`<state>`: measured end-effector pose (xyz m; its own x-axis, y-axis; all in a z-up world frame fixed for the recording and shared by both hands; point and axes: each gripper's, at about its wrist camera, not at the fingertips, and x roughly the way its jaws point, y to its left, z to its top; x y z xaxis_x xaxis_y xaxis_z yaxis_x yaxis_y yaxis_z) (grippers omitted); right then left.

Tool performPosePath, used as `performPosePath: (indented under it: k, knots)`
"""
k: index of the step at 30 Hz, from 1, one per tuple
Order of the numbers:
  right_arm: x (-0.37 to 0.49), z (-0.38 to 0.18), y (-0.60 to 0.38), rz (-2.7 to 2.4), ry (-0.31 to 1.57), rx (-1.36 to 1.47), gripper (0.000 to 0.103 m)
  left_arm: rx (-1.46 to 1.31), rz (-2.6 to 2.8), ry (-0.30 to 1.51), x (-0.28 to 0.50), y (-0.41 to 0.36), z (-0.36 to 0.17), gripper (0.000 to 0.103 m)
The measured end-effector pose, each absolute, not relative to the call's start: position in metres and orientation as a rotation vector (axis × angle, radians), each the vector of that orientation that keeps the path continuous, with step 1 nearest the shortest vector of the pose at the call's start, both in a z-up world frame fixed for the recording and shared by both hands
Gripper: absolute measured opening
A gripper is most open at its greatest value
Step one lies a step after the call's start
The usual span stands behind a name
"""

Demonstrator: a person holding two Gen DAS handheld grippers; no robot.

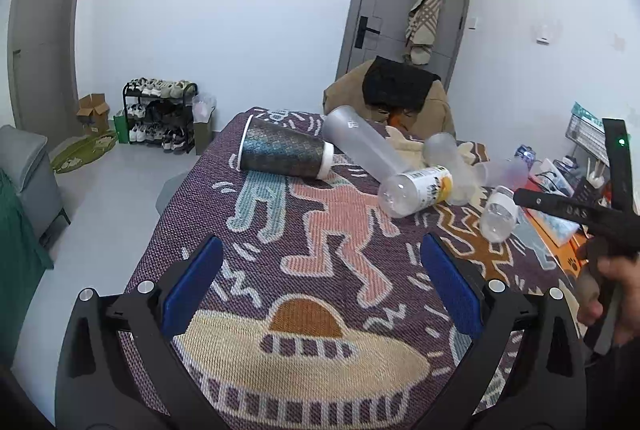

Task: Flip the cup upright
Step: 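Reach the right gripper to the lying frosted cup and grasp its body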

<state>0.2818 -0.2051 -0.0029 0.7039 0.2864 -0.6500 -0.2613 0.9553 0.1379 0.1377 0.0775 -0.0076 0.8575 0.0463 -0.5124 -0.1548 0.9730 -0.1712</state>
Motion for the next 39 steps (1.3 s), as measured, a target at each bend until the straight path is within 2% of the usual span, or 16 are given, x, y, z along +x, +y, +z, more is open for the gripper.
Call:
performPosePath:
  k: [8, 13, 29, 33, 39]
  knots:
    - [0.353, -0.016, -0.199, 0.255, 0.802, 0.013, 0.072, -0.277, 0.203, 0.550, 0.163, 0.108, -0.020, 0.098]
    - [0.401, -0.027, -0.194, 0.225, 0.862, -0.001, 0.065, -0.317, 0.242, 0.562, 0.179, 0.123, -0.027, 0.098]
    - [0.524, -0.071, -0.184, 0.153, 1.065, 0.017, 0.064, -0.388, 0.361, 0.628, 0.207, 0.161, -0.055, 0.098]
    - [0.535, -0.076, -0.181, 0.158, 1.102, 0.016, 0.063, -0.395, 0.352, 0.632, 0.206, 0.162, -0.054, 0.098]
    - [0.509, -0.050, -0.183, 0.188, 1.038, 0.036, 0.062, -0.391, 0.333, 0.612, 0.195, 0.157, -0.043, 0.098]
